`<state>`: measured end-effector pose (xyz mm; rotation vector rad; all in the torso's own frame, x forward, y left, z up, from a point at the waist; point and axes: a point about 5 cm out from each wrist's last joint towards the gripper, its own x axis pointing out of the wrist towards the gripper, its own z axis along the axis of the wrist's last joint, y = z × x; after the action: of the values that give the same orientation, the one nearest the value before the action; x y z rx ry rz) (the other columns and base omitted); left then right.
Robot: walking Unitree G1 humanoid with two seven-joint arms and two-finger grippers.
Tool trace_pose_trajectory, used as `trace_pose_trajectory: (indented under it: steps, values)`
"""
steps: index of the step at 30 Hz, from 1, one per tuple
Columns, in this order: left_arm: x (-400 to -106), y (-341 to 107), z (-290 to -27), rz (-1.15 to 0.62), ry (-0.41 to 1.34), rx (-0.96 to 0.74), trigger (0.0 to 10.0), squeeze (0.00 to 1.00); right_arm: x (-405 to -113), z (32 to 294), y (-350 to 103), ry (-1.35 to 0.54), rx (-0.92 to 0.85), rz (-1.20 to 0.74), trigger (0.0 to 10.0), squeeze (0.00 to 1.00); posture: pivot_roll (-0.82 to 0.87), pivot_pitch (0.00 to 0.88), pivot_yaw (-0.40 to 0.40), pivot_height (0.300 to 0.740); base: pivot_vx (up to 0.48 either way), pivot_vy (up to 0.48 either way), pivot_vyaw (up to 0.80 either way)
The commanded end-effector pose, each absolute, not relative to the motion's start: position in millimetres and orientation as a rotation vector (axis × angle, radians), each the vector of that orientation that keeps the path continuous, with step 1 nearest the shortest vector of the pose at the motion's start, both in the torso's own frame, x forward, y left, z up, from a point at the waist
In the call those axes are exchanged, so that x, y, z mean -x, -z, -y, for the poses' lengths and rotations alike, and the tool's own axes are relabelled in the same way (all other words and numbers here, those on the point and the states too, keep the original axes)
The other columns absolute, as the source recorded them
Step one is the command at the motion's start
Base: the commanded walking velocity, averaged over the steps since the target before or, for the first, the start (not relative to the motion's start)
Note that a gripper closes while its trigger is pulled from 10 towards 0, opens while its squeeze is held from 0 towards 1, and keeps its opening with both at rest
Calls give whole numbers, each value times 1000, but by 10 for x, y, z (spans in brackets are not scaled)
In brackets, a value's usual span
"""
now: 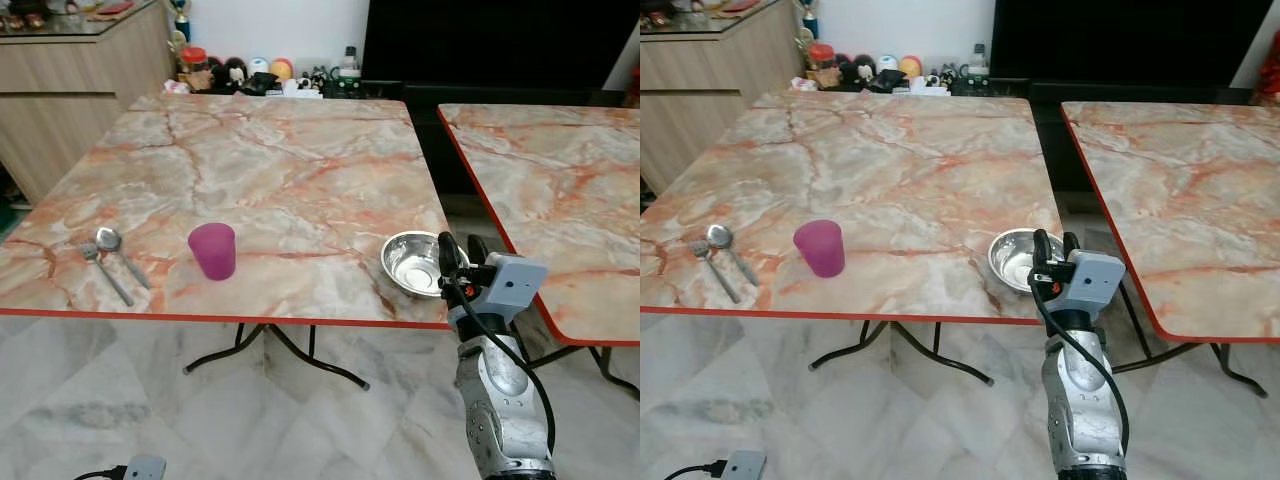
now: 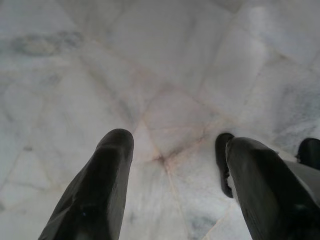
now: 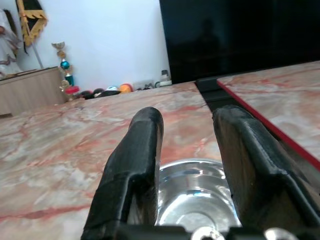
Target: Setting the table
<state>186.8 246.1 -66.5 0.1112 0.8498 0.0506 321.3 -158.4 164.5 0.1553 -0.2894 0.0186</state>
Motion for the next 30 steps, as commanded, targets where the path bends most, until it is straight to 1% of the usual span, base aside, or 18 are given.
trace_pose_trajectory:
  steps: [1, 3, 17, 30]
  values:
    - [-1814, 701, -2440, -871, -44, -110, 10000, 0, -3196, 1650, -1627, 1, -142, 289, 10000, 0, -24, 91, -1, 740, 0, -472, 0]
    - [-1812, 703, -2437, -873, -43, -110, 10000, 0, -3197, 1650, -1627, 1, -141, 289, 10000, 0, -24, 91, -1, 740, 0, -472, 0]
    - [-1785, 716, -2449, -883, -66, -84, 10000, 0, -3206, 1613, -1608, -15, -144, 280, 10000, 0, -17, 94, -1, 740, 0, 0, 0]
    - [-1777, 728, -2422, -889, -53, -76, 10000, 0, -3205, 1612, -1610, -22, -145, 280, 10000, 0, -20, 96, -4, 740, 381, 0, 0]
